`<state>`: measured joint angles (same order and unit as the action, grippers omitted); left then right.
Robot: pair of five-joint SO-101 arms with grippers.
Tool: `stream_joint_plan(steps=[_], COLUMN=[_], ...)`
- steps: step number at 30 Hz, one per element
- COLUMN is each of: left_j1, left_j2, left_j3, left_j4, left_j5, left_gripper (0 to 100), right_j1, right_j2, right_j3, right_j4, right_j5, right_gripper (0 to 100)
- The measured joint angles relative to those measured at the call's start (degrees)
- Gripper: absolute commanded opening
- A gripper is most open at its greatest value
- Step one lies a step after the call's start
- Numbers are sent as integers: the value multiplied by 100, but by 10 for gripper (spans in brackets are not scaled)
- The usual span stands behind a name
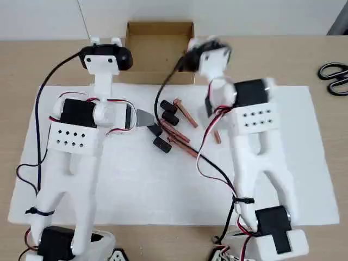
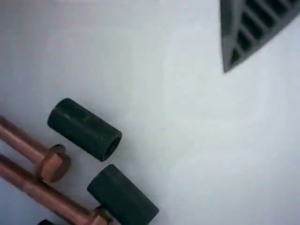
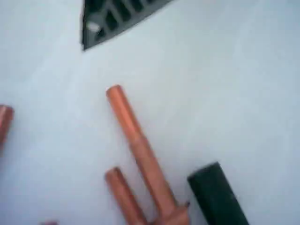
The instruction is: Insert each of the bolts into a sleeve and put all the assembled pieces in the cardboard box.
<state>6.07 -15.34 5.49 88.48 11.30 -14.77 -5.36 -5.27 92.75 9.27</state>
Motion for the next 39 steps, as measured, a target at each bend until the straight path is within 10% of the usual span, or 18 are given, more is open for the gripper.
stream_joint_plan(steps=[18, 39], left_j1=[-2629, -2690], left_j2=[0, 0], left_j3=[905, 1433], left_j4=[-167, -176], left_j5=[519, 545], left_gripper=[321, 321], right_j1=[-1644, -2400], right_j2=[1486, 1486], right_j3=[932, 879], right_j4=[-1908, -2321], right_j5=[-237, -35], right_gripper=[223, 222])
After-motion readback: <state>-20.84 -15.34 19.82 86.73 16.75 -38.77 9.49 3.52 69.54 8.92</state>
